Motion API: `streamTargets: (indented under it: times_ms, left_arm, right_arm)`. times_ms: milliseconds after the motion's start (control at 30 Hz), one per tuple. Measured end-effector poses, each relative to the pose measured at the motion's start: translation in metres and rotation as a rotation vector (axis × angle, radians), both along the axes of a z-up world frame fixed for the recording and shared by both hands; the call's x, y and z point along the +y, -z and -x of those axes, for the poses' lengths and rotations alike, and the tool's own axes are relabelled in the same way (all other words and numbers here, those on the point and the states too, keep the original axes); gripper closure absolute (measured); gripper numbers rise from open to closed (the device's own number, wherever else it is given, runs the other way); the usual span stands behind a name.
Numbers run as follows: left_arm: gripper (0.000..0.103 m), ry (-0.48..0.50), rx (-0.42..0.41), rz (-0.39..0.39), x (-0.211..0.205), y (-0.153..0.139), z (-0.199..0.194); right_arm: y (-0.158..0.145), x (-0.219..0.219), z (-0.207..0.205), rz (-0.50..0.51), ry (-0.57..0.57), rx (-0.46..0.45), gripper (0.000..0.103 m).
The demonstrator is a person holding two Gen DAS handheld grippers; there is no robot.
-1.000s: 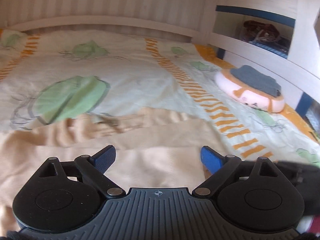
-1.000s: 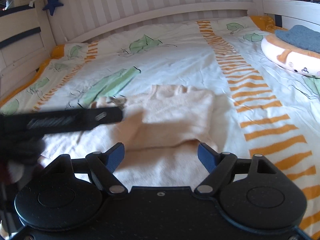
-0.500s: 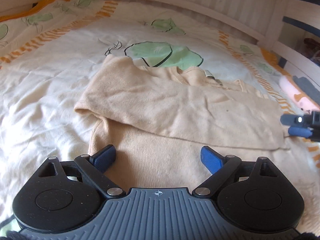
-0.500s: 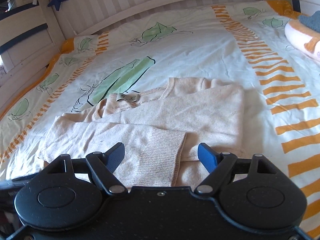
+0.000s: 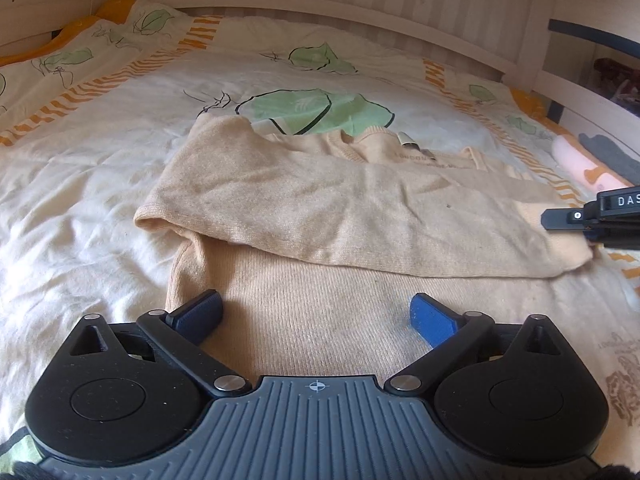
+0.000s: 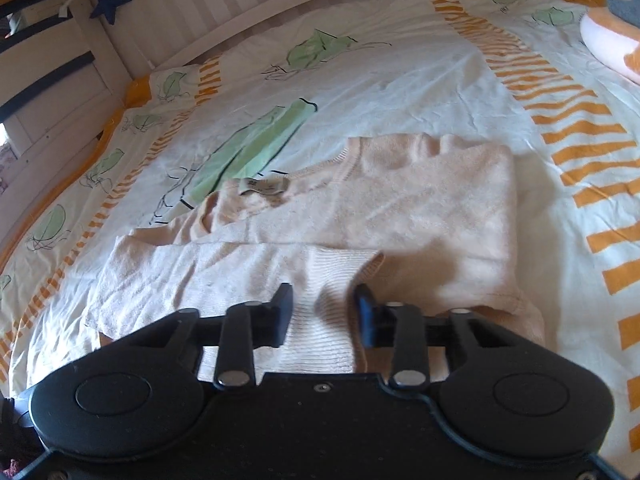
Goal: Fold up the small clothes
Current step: 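Grasp the sweater side edge with the right gripper and fold it inward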
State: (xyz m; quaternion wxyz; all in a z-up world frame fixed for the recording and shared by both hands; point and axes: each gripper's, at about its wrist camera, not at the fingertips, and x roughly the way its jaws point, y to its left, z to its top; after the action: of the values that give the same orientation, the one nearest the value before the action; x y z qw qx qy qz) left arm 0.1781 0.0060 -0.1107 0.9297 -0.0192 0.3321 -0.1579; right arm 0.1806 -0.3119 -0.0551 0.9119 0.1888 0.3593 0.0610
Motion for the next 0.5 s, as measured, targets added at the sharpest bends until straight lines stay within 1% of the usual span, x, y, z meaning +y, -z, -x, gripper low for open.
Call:
streamTargets:
  times_ms: [33, 167, 233, 300, 400, 500]
  left_arm:
    - [0.001, 0.0, 0.0, 0.002, 0.0, 0.0, 0.0]
    - [0.001, -0.001, 0.001, 0.009, 0.0, 0.0, 0.0]
    - [0.001, 0.0, 0.001, 0.012, 0.001, 0.0, 0.0]
    - [0.001, 0.0, 0.001, 0.014, 0.001, 0.0, 0.0]
    - [0.001, 0.0, 0.001, 0.018, 0.002, 0.0, 0.0]
    - [0.001, -0.001, 0.001, 0.018, 0.001, -0.001, 0.0]
  right_arm:
    - [-0.004, 0.003, 0.0, 0.013, -0.009, -0.007, 0.088]
    - [-0.026, 0.02, -0.007, 0.076, -0.083, -0.038, 0.09]
    - [-0.047, 0.026, -0.01, 0.108, -0.117, -0.092, 0.09]
    - [-0.068, 0.025, -0.012, 0.114, -0.133, -0.149, 0.09]
    - [-0.091, 0.011, -0.015, 0.147, -0.105, -0.193, 0.09]
    - [-0.087, -0.011, -0.022, 0.216, -0.032, -0.17, 0.09]
